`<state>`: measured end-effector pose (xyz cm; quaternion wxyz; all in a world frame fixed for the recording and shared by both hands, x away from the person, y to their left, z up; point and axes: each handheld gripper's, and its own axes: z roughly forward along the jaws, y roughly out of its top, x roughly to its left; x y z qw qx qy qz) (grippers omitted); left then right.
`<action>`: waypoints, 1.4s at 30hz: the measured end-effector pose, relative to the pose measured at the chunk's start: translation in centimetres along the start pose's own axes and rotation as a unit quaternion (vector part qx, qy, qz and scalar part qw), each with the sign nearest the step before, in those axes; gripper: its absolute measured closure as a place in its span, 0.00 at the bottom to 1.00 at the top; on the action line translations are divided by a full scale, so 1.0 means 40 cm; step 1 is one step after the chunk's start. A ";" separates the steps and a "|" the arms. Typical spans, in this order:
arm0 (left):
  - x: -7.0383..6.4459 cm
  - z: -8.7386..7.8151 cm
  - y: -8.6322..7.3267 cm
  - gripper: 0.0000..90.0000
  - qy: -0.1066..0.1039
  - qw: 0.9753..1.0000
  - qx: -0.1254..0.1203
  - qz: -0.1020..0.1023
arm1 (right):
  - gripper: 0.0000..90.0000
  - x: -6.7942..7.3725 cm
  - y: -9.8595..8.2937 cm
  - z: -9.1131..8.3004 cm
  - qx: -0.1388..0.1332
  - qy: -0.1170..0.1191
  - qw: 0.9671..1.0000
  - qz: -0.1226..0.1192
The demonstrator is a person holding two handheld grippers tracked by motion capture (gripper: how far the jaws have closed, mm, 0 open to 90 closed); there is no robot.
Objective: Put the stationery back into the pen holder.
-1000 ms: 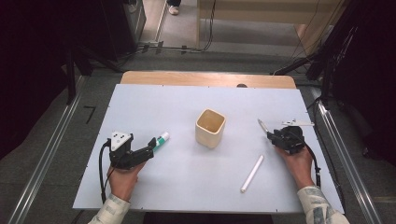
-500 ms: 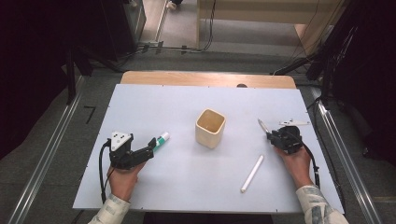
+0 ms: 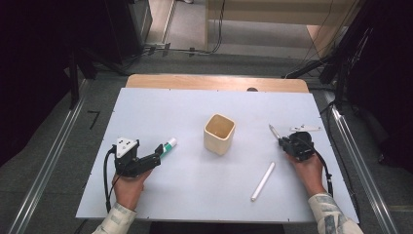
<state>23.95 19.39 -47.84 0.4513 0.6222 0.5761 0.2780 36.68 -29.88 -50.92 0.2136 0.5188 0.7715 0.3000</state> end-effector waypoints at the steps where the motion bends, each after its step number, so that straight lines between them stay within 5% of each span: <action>1: 0.000 0.000 0.000 0.16 0.000 1.000 0.000 0.000 | 0.86 -0.001 0.000 0.000 0.000 0.000 1.000 0.001; 25: 0.010 0.002 -0.002 0.16 0.005 1.000 0.001 -0.003 | 0.86 0.009 0.007 -0.026 -0.015 0.011 1.000 0.004; 42: 0.016 0.005 -0.003 0.16 0.010 1.000 0.004 -0.005 | 0.86 0.080 0.042 -0.079 -0.049 0.054 0.997 -0.020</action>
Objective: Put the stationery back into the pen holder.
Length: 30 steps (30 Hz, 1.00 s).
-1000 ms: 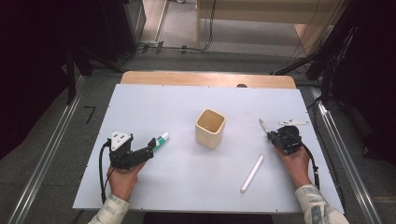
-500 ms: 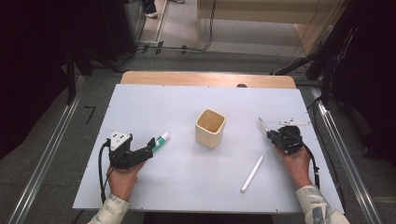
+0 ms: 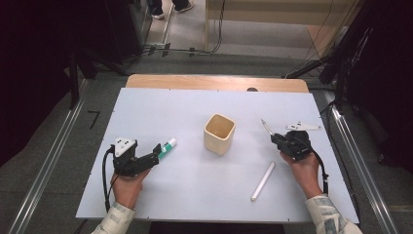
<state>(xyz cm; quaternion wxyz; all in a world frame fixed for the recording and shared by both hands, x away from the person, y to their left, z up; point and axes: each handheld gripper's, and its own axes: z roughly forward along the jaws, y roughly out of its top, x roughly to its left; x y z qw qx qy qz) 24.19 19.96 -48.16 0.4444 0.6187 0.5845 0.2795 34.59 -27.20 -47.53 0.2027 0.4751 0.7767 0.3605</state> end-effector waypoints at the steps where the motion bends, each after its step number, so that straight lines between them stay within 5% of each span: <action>1: 0.000 0.000 0.000 0.16 0.000 1.000 0.000 0.000 | 0.86 0.003 0.002 -0.001 0.000 0.001 1.000 0.000; 30: 0.003 0.003 -0.002 0.16 0.004 1.000 0.000 0.001 | 0.86 0.074 0.070 -0.012 -0.032 0.031 0.999 -0.018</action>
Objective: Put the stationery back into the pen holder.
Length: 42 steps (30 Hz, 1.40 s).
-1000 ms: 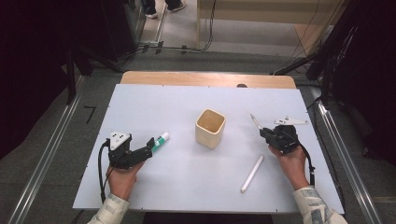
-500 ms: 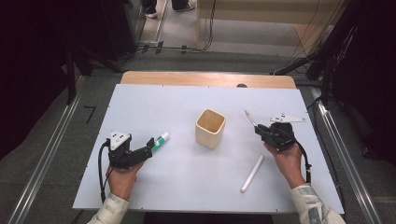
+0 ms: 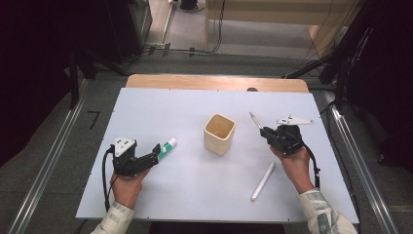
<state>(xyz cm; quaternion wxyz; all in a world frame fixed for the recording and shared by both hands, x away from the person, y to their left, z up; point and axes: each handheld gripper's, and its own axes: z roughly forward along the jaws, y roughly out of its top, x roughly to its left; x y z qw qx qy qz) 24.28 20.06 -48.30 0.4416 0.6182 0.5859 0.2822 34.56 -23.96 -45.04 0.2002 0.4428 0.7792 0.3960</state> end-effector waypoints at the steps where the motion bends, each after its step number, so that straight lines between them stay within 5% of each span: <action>1: 0.000 0.000 0.000 0.16 0.000 1.000 0.000 0.000 | 0.86 0.003 0.003 -0.001 -0.001 0.002 1.000 -0.001; 42: 0.002 -0.001 0.001 0.16 0.000 1.000 -0.003 0.000 | 0.86 0.127 0.130 -0.002 -0.033 0.043 0.998 -0.042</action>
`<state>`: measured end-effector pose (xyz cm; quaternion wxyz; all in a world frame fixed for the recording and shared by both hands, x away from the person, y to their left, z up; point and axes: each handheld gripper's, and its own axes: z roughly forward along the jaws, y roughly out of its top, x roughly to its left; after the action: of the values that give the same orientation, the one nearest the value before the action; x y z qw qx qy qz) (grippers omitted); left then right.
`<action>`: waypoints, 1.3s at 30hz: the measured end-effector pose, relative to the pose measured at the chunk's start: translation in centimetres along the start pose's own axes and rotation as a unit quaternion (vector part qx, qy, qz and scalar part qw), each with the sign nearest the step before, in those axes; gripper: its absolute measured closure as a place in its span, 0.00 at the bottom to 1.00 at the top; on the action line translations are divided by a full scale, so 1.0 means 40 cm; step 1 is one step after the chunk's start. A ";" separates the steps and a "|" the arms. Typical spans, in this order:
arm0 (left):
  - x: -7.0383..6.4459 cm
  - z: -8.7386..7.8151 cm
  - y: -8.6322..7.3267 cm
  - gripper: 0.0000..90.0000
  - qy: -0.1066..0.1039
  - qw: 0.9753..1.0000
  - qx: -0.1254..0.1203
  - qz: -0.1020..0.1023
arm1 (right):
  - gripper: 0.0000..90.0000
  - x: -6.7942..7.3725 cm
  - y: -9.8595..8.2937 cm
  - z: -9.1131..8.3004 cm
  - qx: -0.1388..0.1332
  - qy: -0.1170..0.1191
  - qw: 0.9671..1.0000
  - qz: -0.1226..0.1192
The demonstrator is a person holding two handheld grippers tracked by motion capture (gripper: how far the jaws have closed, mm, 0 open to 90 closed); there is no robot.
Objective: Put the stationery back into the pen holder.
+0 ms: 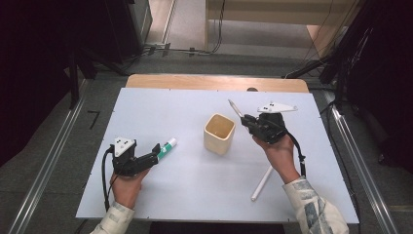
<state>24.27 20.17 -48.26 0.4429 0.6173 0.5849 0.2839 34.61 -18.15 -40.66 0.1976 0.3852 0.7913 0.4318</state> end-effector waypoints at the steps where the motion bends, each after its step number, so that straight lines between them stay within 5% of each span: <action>1: 0.000 0.000 0.000 0.16 0.000 1.000 0.001 0.000 | 0.86 0.003 0.002 0.001 -0.001 0.001 1.000 -0.001; 39: 0.002 0.000 0.000 0.16 -0.002 1.000 -0.001 0.000 | 0.86 0.102 0.076 0.112 0.012 0.045 0.999 -0.008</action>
<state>24.28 20.24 -48.29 0.4443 0.6175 0.5840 0.2832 36.27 -11.58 -40.51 0.1605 0.3613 0.8078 0.4373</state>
